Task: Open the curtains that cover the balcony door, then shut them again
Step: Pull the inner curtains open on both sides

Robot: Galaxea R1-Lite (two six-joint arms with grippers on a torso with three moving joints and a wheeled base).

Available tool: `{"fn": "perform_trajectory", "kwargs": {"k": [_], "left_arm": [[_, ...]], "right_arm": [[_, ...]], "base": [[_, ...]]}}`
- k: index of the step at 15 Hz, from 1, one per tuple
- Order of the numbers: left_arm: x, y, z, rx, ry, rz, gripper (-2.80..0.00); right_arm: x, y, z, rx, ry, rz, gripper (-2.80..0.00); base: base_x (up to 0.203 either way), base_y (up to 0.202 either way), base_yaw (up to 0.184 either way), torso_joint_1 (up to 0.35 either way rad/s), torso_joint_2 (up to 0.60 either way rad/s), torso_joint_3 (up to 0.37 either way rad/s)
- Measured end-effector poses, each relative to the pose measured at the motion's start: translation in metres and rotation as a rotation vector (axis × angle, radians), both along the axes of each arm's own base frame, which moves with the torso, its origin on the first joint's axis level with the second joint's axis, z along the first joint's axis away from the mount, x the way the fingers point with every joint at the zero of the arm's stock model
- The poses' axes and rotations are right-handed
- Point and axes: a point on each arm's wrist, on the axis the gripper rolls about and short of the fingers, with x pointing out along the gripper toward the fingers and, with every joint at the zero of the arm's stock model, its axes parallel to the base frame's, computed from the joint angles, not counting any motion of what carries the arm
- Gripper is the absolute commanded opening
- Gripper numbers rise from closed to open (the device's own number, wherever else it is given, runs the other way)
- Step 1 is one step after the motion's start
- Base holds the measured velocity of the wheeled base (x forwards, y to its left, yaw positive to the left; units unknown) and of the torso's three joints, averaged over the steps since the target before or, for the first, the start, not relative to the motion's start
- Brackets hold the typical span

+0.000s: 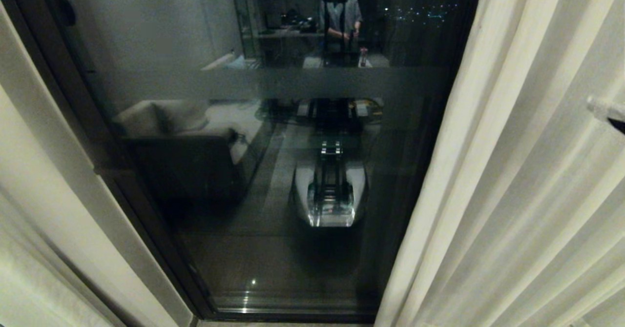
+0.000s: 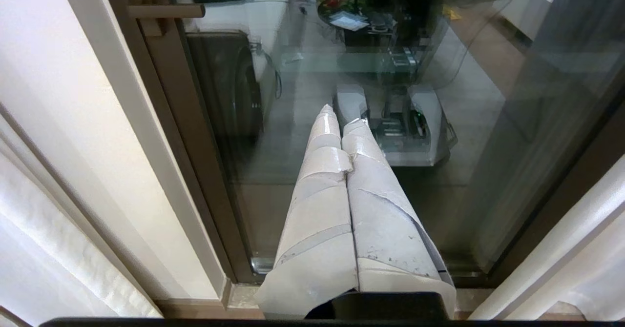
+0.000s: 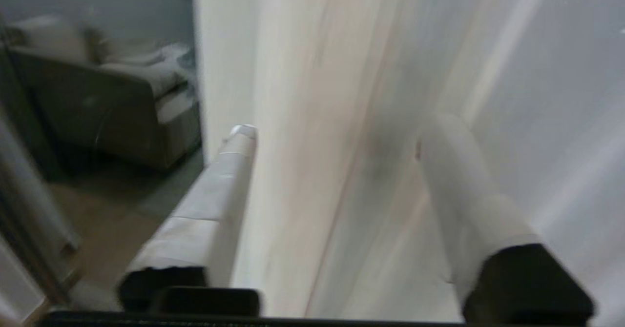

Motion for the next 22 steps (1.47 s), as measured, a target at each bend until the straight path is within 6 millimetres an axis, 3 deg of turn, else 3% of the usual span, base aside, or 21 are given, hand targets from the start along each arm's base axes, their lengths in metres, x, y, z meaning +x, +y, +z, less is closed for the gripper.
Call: {"fn": "perform_trajectory", "kwargs": {"k": [3, 6, 9, 16, 22], "left_arm": [[0.000, 0.000, 0.000, 0.000, 0.000, -0.001, -2.80], [0.000, 0.000, 0.000, 0.000, 0.000, -0.001, -2.80], [0.000, 0.000, 0.000, 0.000, 0.000, -0.001, -2.80], [0.000, 0.000, 0.000, 0.000, 0.000, 0.000, -2.80], [0.000, 0.000, 0.000, 0.000, 0.000, -0.001, -2.80]], "right_arm": [[0.031, 0.001, 0.017, 0.004, -0.059, 0.004, 0.00], [0.049, 0.002, 0.028, 0.006, -0.105, 0.009, 0.00], [0.063, 0.004, 0.028, 0.024, -0.086, 0.019, 0.00], [0.087, 0.021, 0.037, 0.250, -0.019, 0.158, 0.00], [0.109, 0.033, 0.045, 0.229, -0.037, 0.200, 0.00]], "base": [[0.000, 0.000, 0.000, 0.000, 0.00, 0.000], [0.000, 0.000, 0.000, 0.000, 0.00, 0.000], [0.000, 0.000, 0.000, 0.000, 0.00, 0.000], [0.000, 0.000, 0.000, 0.000, 0.00, 0.000], [0.000, 0.000, 0.000, 0.000, 0.00, 0.000]]}}
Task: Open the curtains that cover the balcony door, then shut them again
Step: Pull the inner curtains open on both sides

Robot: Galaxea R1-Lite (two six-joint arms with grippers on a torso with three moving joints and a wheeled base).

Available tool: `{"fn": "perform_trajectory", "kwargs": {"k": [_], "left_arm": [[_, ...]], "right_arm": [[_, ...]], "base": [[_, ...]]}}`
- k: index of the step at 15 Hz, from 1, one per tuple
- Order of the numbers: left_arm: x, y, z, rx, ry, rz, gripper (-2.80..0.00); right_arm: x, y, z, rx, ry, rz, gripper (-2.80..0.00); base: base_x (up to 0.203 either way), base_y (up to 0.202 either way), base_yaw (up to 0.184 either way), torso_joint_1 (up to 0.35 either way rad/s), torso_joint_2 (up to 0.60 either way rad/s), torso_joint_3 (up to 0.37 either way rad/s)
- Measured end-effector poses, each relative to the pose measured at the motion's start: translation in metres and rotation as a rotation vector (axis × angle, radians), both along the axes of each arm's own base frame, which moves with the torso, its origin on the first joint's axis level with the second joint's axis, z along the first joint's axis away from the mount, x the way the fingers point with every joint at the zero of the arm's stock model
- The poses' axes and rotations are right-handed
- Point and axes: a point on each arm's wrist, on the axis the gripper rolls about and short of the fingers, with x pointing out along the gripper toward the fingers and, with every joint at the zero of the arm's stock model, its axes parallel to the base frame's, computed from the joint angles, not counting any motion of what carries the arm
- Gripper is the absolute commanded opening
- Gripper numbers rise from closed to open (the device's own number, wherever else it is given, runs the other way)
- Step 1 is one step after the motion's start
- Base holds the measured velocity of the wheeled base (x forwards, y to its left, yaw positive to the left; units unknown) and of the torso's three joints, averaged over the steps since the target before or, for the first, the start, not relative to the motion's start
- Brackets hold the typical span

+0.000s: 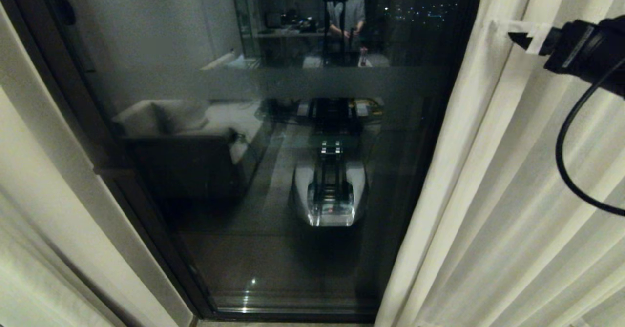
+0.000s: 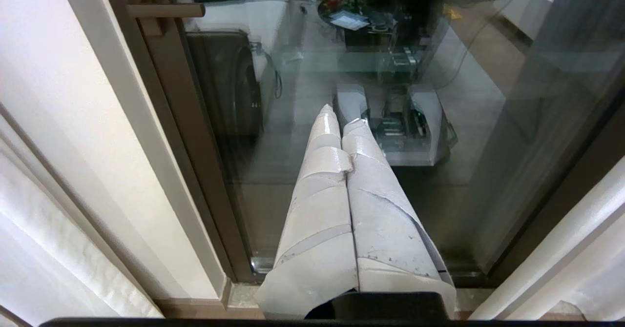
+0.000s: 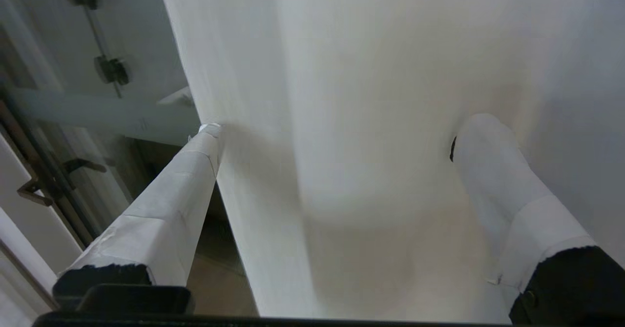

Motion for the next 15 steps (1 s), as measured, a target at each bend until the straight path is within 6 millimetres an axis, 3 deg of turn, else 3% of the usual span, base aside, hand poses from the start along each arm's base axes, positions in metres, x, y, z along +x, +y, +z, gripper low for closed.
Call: {"fn": "perform_trajectory", "kwargs": {"k": [6, 10, 11, 15], "left_arm": [[0.000, 0.000, 0.000, 0.000, 0.000, 0.000, -2.80], [0.000, 0.000, 0.000, 0.000, 0.000, 0.000, -2.80], [0.000, 0.000, 0.000, 0.000, 0.000, 0.000, -2.80], [0.000, 0.000, 0.000, 0.000, 0.000, 0.000, -2.80]], "right_arm": [[0.049, 0.007, 0.009, -0.174, -0.097, -0.097, 0.00], [0.076, 0.003, 0.008, -0.193, -0.096, -0.234, 0.00], [0.081, 0.001, 0.008, -0.193, -0.097, -0.256, -2.80], [0.090, -0.008, 0.006, -0.193, -0.095, -0.289, -2.80]], "base": [[0.000, 0.000, 0.000, 0.000, 0.00, 0.000], [0.000, 0.000, 0.000, 0.000, 0.00, 0.000], [0.000, 0.000, 0.000, 0.000, 0.00, 0.000], [0.000, 0.000, 0.000, 0.000, 0.00, 0.000]]}}
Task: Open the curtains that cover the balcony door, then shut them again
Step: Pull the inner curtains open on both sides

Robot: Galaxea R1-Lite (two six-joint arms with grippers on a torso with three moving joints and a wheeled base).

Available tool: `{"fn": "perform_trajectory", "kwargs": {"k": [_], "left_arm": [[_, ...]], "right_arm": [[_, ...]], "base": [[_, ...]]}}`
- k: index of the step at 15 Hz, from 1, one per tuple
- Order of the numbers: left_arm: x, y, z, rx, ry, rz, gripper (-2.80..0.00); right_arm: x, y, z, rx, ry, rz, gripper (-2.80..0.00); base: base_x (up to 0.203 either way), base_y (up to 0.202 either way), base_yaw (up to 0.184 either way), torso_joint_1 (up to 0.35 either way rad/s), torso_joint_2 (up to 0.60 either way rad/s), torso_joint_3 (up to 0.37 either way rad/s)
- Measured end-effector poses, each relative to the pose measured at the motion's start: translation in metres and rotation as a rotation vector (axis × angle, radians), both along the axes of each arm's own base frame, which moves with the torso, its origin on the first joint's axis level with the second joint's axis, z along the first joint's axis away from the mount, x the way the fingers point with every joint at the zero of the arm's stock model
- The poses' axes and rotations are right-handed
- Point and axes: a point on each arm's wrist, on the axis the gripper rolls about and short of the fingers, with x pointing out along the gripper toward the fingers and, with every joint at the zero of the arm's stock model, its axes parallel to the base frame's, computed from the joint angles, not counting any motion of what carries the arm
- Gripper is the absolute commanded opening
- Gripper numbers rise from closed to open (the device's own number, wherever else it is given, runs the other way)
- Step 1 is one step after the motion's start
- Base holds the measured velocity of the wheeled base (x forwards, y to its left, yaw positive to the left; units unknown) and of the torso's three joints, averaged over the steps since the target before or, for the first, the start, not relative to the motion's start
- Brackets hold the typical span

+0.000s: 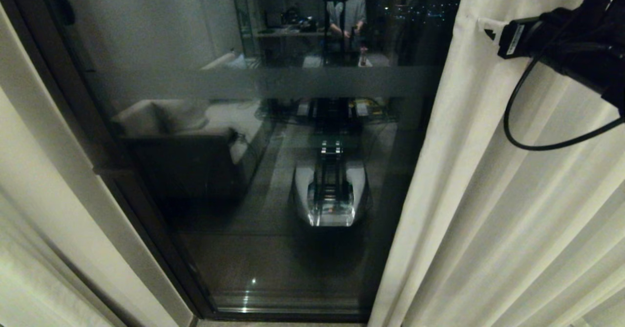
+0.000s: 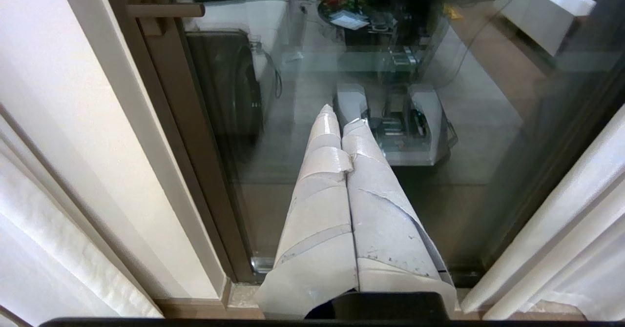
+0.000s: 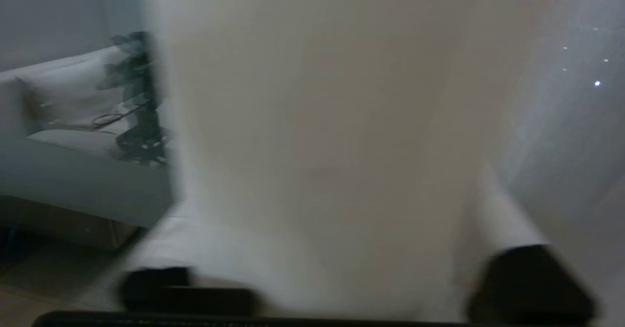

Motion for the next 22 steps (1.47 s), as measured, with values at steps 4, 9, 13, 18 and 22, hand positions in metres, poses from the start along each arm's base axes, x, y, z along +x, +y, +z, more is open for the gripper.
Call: {"fn": "perform_trajectory", "kwargs": {"k": [4, 9, 13, 18, 22], "left_arm": [[0.000, 0.000, 0.000, 0.000, 0.000, 0.000, -2.80], [0.000, 0.000, 0.000, 0.000, 0.000, 0.000, -2.80], [0.000, 0.000, 0.000, 0.000, 0.000, 0.000, -2.80], [0.000, 0.000, 0.000, 0.000, 0.000, 0.000, -2.80], [0.000, 0.000, 0.000, 0.000, 0.000, 0.000, -2.80]], "right_arm": [[-0.005, -0.004, 0.003, 0.004, -0.010, -0.010, -2.80], [-0.018, -0.009, 0.004, 0.008, -0.006, -0.018, -2.80], [-0.027, -0.022, 0.004, 0.033, -0.015, -0.053, -2.80], [-0.043, -0.041, -0.006, 0.051, 0.016, -0.109, -2.80], [-0.051, -0.055, -0.007, 0.067, 0.022, -0.152, -2.80]], "base": [[0.000, 0.000, 0.000, 0.000, 0.00, 0.000], [0.000, 0.000, 0.000, 0.000, 0.00, 0.000], [0.000, 0.000, 0.000, 0.000, 0.00, 0.000], [0.000, 0.000, 0.000, 0.000, 0.00, 0.000], [0.000, 0.000, 0.000, 0.000, 0.00, 0.000]]}}
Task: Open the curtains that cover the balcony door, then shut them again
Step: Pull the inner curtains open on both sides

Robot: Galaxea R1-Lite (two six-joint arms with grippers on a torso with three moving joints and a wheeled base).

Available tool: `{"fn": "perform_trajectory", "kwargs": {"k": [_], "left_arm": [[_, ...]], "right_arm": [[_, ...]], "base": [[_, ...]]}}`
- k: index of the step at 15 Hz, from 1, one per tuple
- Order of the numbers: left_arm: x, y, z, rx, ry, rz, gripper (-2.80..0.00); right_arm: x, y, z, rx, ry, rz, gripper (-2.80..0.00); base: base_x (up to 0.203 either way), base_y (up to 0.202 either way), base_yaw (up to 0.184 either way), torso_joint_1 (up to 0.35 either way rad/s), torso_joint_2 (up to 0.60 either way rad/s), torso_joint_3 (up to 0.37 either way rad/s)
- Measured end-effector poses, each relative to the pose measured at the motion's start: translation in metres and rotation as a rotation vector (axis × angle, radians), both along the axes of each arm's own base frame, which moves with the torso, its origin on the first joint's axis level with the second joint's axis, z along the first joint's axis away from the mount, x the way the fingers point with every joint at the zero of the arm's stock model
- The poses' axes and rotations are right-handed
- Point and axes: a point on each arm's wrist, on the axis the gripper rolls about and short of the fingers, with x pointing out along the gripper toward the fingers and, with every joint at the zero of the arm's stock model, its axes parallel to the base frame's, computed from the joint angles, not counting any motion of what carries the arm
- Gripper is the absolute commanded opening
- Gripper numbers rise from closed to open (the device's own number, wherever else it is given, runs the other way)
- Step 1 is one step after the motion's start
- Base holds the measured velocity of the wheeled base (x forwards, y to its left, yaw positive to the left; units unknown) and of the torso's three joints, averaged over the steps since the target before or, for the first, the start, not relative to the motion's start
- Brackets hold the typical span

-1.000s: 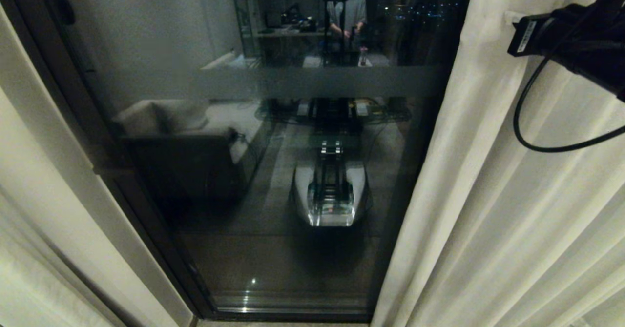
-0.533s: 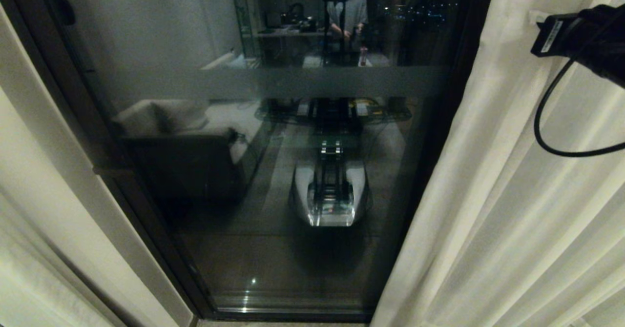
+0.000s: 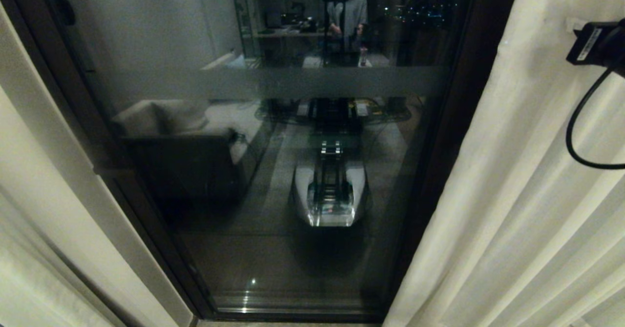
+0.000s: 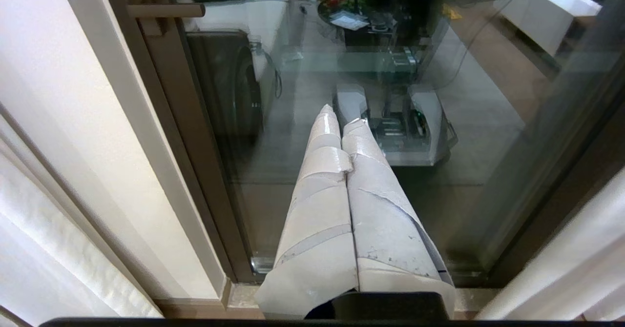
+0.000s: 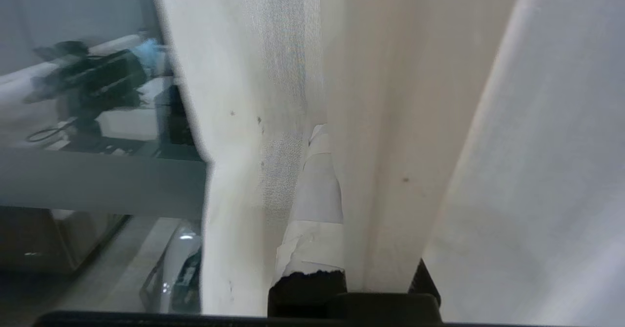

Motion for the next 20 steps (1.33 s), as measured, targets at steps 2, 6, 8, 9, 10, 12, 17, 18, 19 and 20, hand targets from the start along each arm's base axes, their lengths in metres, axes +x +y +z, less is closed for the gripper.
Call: {"fn": "perform_trajectory", "kwargs": {"k": [2, 6, 8, 9, 10, 12, 17, 18, 19, 20], "left_arm": [[0.000, 0.000, 0.000, 0.000, 0.000, 0.000, -2.80], [0.000, 0.000, 0.000, 0.000, 0.000, 0.000, -2.80], [0.000, 0.000, 0.000, 0.000, 0.000, 0.000, -2.80], [0.000, 0.000, 0.000, 0.000, 0.000, 0.000, -2.80], [0.000, 0.000, 0.000, 0.000, 0.000, 0.000, -2.80], [0.000, 0.000, 0.000, -0.001, 0.000, -0.001, -2.80], [0.000, 0.000, 0.000, 0.000, 0.000, -0.001, -2.80], [0.000, 0.000, 0.000, 0.000, 0.000, -0.001, -2.80], [0.000, 0.000, 0.000, 0.000, 0.000, -0.001, -2.80], [0.000, 0.000, 0.000, 0.000, 0.000, -0.001, -2.80]], "right_arm": [[-0.002, -0.001, 0.000, 0.001, 0.001, -0.005, -2.80], [-0.007, -0.003, -0.002, 0.015, 0.008, -0.011, -2.80], [-0.009, -0.005, -0.004, 0.016, 0.012, -0.016, -2.80], [-0.010, -0.005, -0.005, 0.016, 0.015, -0.017, -2.80], [-0.010, -0.005, -0.006, 0.016, 0.019, -0.017, -2.80], [-0.010, -0.005, -0.008, 0.017, 0.026, -0.017, -2.80], [-0.010, -0.006, -0.011, 0.017, 0.037, -0.022, -2.80], [-0.010, -0.007, -0.011, 0.017, 0.038, -0.023, -2.80], [-0.010, -0.007, -0.011, 0.018, 0.038, -0.025, -2.80], [-0.010, -0.008, -0.011, 0.018, 0.039, -0.028, -2.80]], "base": [[0.000, 0.000, 0.000, 0.000, 0.00, 0.000], [0.000, 0.000, 0.000, 0.000, 0.00, 0.000], [0.000, 0.000, 0.000, 0.000, 0.00, 0.000], [0.000, 0.000, 0.000, 0.000, 0.00, 0.000], [0.000, 0.000, 0.000, 0.000, 0.00, 0.000], [0.000, 0.000, 0.000, 0.000, 0.00, 0.000], [0.000, 0.000, 0.000, 0.000, 0.00, 0.000], [0.000, 0.000, 0.000, 0.000, 0.00, 0.000], [0.000, 0.000, 0.000, 0.000, 0.00, 0.000], [0.000, 0.000, 0.000, 0.000, 0.00, 0.000]]}}
